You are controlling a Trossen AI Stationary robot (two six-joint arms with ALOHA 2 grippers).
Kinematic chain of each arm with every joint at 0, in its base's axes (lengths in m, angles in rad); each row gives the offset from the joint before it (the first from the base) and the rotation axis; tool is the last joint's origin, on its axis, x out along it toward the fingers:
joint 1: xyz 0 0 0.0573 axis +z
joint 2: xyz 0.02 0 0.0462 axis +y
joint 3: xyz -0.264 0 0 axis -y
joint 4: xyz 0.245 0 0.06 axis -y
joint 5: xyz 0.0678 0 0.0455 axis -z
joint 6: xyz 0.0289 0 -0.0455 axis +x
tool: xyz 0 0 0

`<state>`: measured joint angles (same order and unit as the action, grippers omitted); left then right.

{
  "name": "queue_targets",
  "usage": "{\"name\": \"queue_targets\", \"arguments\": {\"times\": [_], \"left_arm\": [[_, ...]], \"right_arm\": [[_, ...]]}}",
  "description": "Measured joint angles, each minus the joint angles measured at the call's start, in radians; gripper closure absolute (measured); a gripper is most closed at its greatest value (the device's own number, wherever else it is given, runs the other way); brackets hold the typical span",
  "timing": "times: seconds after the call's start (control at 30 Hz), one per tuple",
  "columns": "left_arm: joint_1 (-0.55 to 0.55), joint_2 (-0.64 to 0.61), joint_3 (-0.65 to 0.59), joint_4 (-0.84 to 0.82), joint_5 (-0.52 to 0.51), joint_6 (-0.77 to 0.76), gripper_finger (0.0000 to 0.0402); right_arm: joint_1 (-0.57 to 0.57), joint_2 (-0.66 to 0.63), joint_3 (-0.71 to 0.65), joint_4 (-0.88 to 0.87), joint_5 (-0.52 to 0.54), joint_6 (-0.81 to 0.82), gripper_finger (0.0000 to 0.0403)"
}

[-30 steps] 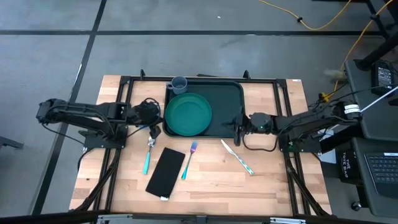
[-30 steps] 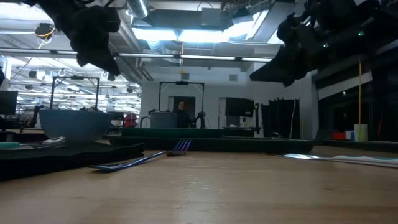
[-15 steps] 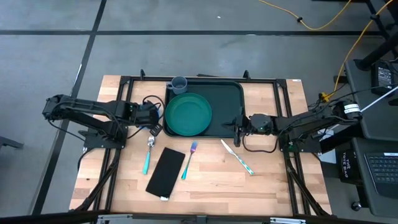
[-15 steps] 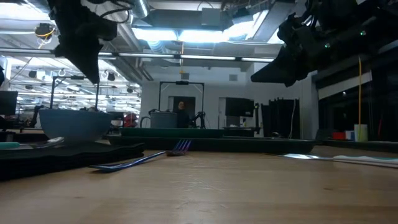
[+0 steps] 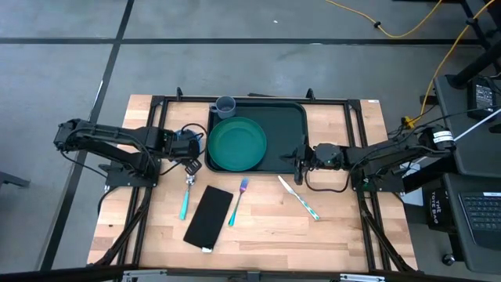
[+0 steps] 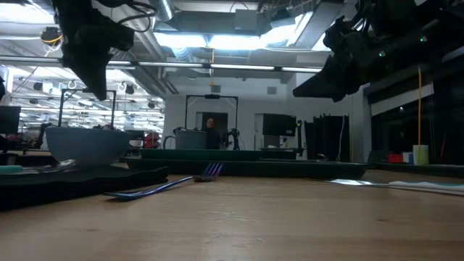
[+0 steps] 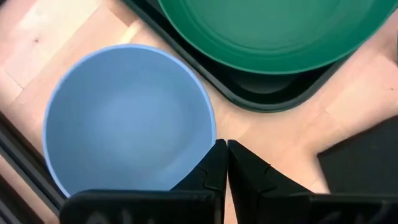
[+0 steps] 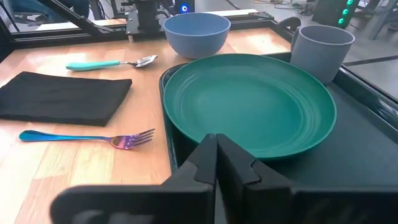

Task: Set up tray
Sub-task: Put the blue bowl on the green plate

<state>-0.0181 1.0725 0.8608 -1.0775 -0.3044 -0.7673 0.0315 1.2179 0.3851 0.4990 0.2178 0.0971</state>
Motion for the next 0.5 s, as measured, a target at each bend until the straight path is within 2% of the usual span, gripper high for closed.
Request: {"name": "queue_targets", "arguments": {"times": [0.23, 0.5], "left_arm": [[0.0, 0.0, -0.001, 0.0, -0.021, -0.041, 0.0377], [0.0, 0.002, -0.002, 0.0, -0.037, -0.042, 0.0328]], "right_arm": [[0.0, 0.0, 0.0, -0.013, 0.0, 0.0, 0.0383], [0.0, 0.0, 0.0, -0.012, 0.0, 0.0, 0.0368]]}}
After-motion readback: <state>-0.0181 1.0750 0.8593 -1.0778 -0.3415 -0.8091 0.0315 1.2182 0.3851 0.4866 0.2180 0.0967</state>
